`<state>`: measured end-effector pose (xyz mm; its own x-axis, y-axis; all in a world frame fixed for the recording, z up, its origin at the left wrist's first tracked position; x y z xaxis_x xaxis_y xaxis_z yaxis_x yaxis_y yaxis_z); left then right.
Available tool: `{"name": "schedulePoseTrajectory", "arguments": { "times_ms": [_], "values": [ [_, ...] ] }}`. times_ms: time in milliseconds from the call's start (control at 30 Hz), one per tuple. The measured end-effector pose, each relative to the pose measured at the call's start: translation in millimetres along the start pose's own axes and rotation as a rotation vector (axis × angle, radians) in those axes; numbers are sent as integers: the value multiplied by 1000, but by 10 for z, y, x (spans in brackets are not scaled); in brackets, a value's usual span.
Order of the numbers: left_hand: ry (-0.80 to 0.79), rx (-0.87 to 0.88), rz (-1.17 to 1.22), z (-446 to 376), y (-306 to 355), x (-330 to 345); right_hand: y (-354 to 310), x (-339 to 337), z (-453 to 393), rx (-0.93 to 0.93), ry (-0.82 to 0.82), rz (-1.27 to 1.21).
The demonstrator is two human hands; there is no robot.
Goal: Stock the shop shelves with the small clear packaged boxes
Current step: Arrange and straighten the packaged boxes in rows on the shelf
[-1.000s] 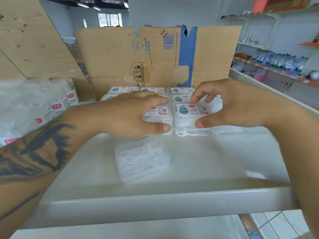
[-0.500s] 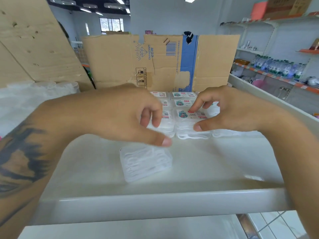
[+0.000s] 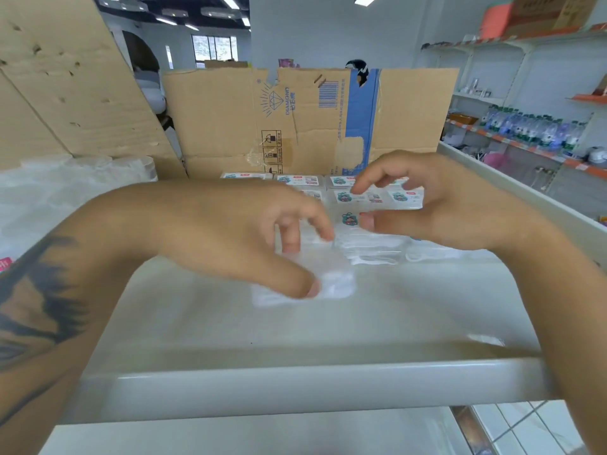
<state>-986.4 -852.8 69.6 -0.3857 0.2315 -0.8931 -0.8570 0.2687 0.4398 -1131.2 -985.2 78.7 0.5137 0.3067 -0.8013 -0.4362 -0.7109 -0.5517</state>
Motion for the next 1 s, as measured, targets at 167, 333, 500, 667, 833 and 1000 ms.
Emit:
{"name": "schedulePoseTrajectory", "arguments": {
  "times_ms": [167, 333, 500, 667, 833, 1000],
  "values": [
    [372, 129, 349, -79, -43, -258, -221, 4, 60, -229, -65, -322],
    [531, 161, 517, -86, -172, -366, -226, 16, 56, -242, -64, -419],
    [587, 151, 547, -140, -194, -341, -225, 39, 39, -178, -60, -505],
    [665, 108, 519, -169, -184, -321, -186, 22, 4, -119, -20, -539],
    [663, 132, 488, -176, -178, -322, -165, -30, -25, -80, 56, -618],
    [599, 148, 497, -195, -166, -278, -182, -60, -20, -73, 124, -800]
  ]
}}
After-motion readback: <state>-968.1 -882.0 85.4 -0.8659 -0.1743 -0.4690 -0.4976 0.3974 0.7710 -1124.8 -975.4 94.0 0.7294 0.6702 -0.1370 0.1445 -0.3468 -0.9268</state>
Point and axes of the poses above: each hand's wrist, its own z-axis away from the middle knuckle, its own x-axis out of the palm, y = z × x, the point moved 7 cm from there along -z, towards the middle knuckle, and after that the axes turned 12 degrees about x, right-handed, at the moved point
